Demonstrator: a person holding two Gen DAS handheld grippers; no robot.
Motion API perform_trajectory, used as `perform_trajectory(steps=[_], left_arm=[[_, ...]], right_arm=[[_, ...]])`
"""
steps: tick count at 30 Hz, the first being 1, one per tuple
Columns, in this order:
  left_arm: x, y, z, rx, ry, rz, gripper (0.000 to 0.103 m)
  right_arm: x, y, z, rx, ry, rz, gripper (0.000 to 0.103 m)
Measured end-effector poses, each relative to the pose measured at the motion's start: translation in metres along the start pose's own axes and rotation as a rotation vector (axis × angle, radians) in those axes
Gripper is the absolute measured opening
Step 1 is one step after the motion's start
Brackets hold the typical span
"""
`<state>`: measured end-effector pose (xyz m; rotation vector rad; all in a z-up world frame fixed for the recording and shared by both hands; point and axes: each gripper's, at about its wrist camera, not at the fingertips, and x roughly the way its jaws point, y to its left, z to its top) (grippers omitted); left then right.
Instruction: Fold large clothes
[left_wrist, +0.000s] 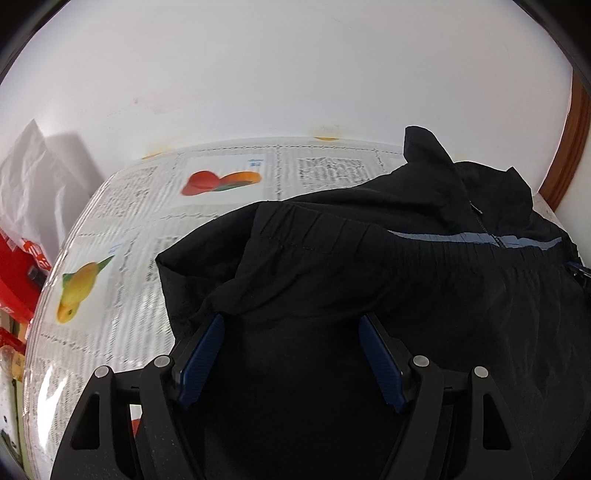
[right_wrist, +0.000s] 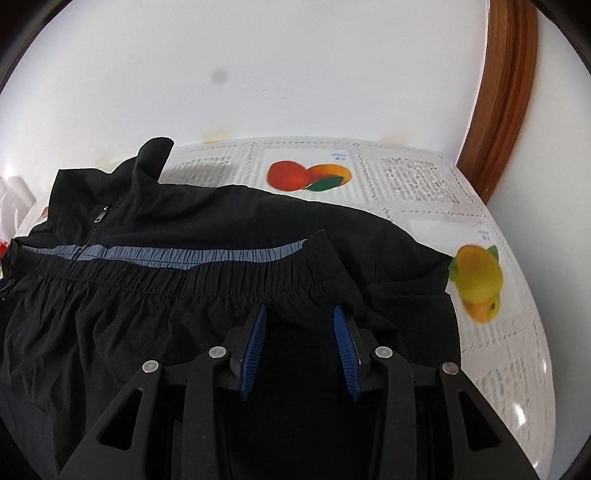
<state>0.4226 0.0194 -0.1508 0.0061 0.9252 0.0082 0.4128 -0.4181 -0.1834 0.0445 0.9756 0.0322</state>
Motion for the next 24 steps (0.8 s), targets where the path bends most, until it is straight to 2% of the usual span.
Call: perform_trajectory(steps=[6, 11, 16, 19, 24], left_arm=[[0.006, -0.012, 0.0, 0.019, 0.005, 0.025, 0.073], [0.005, -0.015, -0.004, 0.021, 0.009, 0.023, 0.074], [-0.008, -0.009, -0.007, 0.013, 0.025, 0.0, 0.074], [-0.019, 0.002, -0.014, -0.018, 0.04, -0.047, 0.074], [-0.049, 0.016, -0.035, -0.021, 0.057, -0.103, 0.075]], right_arm=[[0.005, -0.012, 0.009, 0.007, -0.006, 0.019, 0.039], [-0.009, -0.017, 0.004, 0.039, -0.045, 0.056, 0.041], [-0.038, -0.008, -0.002, 0.092, -0.086, 0.043, 0.051], [-0.053, 0.022, -0.008, 0.079, -0.078, 0.065, 0.052], [-0.072, 0.108, -0.026, -0.043, -0.054, 0.167, 0.054]])
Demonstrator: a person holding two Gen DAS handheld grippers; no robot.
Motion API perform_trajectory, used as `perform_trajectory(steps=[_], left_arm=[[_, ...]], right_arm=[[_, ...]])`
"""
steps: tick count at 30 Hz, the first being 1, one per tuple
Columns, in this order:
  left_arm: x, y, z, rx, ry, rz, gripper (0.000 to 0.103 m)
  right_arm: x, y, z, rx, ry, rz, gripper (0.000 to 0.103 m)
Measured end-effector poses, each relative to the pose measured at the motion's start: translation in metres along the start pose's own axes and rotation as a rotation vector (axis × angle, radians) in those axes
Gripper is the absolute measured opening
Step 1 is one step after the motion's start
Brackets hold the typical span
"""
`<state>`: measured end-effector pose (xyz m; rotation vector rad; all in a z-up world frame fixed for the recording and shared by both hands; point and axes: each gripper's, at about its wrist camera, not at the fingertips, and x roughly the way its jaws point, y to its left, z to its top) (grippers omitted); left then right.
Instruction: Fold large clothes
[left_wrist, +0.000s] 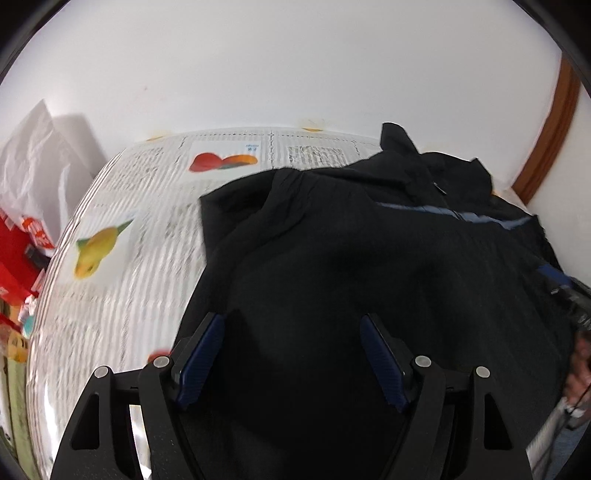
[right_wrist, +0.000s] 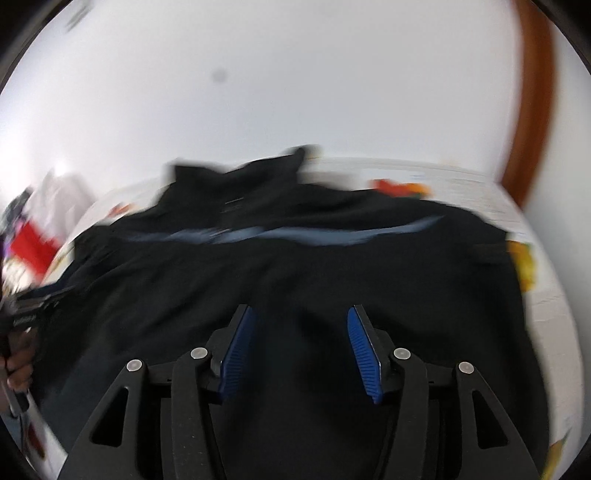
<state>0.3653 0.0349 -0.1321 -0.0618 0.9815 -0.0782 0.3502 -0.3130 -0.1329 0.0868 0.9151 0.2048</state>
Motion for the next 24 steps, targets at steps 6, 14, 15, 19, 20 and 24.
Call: perform_trajectory(steps=[6, 14, 15, 19, 20, 24], left_arm=[[-0.047, 0.022, -0.035, 0.001, -0.024, -0.009, 0.077], [-0.087, 0.059, -0.076, -0.063, -0.045, -0.006, 0.077], [-0.091, 0.062, -0.081, -0.07, -0.048, -0.005, 0.077], [-0.105, 0.069, -0.104, -0.09, -0.056, -0.01, 0.077], [-0.108, 0.07, -0.109, -0.093, -0.057, -0.005, 0.077], [-0.114, 0.078, -0.134, -0.114, -0.051, 0.013, 0.077]], right_arm=[[0.019, 0.071, -0.021, -0.078, 0.053, 0.014, 0.054], [-0.012, 0.08, -0.064, -0.037, 0.066, -0.096, 0.054], [-0.021, 0.083, -0.073, -0.045, 0.065, -0.092, 0.054], [-0.049, 0.095, -0.108, -0.066, 0.056, -0.048, 0.054], [-0.058, 0.098, -0.117, -0.072, 0.049, -0.045, 0.054], [-0.085, 0.101, -0.144, -0.06, 0.028, -0.034, 0.054]])
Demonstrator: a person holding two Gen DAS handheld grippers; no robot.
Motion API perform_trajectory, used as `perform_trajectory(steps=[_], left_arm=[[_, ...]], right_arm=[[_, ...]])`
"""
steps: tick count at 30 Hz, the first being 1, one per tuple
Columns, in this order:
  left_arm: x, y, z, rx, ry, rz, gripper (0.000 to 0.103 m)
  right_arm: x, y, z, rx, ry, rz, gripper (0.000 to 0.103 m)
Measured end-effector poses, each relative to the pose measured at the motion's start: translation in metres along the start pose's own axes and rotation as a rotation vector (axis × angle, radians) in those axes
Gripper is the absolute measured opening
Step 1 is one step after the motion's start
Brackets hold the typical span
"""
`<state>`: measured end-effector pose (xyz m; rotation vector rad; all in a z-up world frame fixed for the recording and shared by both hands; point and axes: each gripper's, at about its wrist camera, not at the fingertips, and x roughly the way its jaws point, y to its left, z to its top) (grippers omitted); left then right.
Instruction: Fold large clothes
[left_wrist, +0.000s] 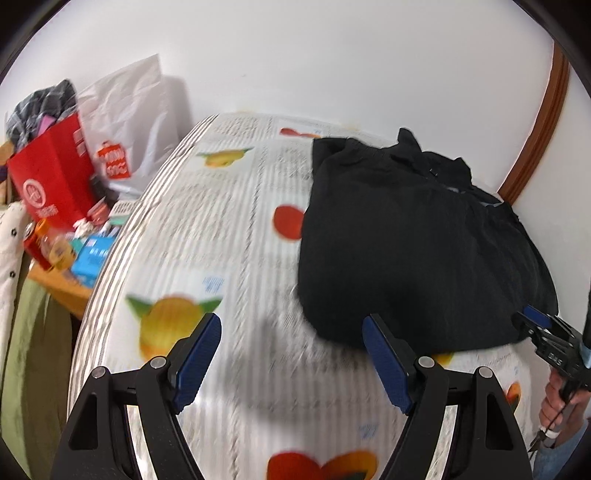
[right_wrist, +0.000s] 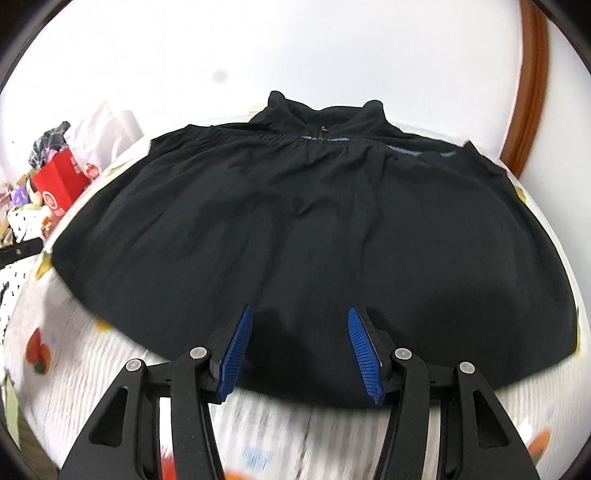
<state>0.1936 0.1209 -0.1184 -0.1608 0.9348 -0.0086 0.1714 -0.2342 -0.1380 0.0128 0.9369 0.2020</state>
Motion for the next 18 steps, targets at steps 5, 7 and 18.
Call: perform_trajectory(steps=[5, 7, 18], left_arm=[[-0.008, 0.017, -0.029, -0.011, 0.025, 0.044, 0.077], [-0.011, 0.022, -0.039, -0.012, 0.031, 0.059, 0.077], [-0.018, 0.043, -0.064, -0.018, 0.038, 0.058, 0.077]], right_arm=[[-0.012, 0.018, -0.023, -0.045, 0.04, -0.014, 0.054], [-0.019, 0.03, -0.026, -0.084, 0.024, 0.011, 0.054], [0.018, 0.176, 0.003, -0.428, 0.005, 0.176, 0.064]])
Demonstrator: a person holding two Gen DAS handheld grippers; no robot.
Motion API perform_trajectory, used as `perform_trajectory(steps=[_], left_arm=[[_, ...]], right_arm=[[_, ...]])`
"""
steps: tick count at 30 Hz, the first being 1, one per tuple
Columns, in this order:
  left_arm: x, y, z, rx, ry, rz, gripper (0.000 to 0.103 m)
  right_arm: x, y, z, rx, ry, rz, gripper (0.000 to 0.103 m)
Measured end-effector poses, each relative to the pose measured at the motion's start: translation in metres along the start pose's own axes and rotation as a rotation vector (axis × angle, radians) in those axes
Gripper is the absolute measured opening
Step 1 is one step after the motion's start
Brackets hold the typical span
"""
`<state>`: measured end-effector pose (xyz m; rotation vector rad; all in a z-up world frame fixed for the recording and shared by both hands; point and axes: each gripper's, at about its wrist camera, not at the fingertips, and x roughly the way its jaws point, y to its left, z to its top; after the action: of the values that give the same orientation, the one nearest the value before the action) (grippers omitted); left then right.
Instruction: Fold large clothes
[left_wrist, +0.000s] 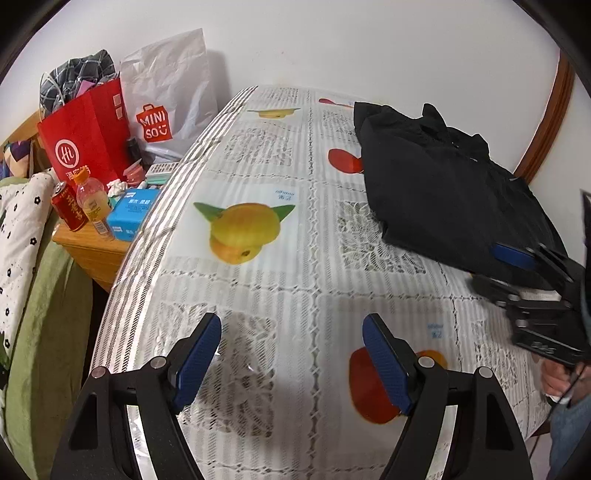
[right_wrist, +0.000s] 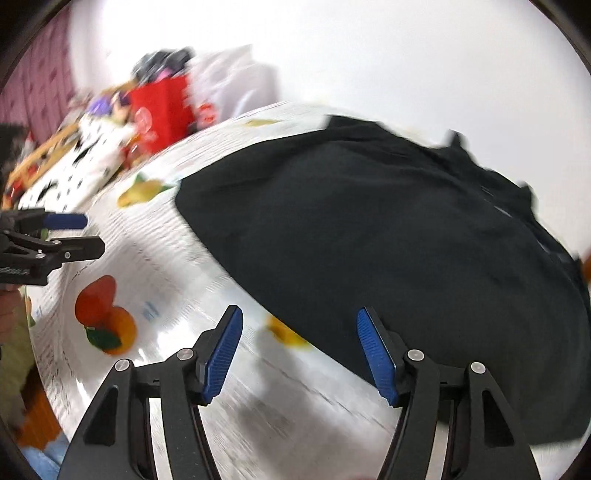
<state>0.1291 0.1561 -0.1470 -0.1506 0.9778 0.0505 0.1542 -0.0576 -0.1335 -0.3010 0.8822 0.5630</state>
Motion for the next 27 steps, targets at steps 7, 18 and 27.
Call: perform_trajectory(steps=[7, 18, 27], left_arm=[[-0.001, 0.008, -0.006, -0.024, -0.006, -0.019, 0.077], [0.0, 0.019, -0.005, -0.063, -0.022, -0.068, 0.077], [-0.006, 0.005, 0.003, -0.035, -0.034, -0.076, 0.077]], right_arm=[[0.028, 0.055, 0.03, -0.166, -0.013, -0.001, 0.065], [0.054, 0.069, 0.062, -0.206, -0.005, -0.076, 0.022], [-0.006, 0.019, 0.089, 0.022, -0.197, 0.037, 0.007]])
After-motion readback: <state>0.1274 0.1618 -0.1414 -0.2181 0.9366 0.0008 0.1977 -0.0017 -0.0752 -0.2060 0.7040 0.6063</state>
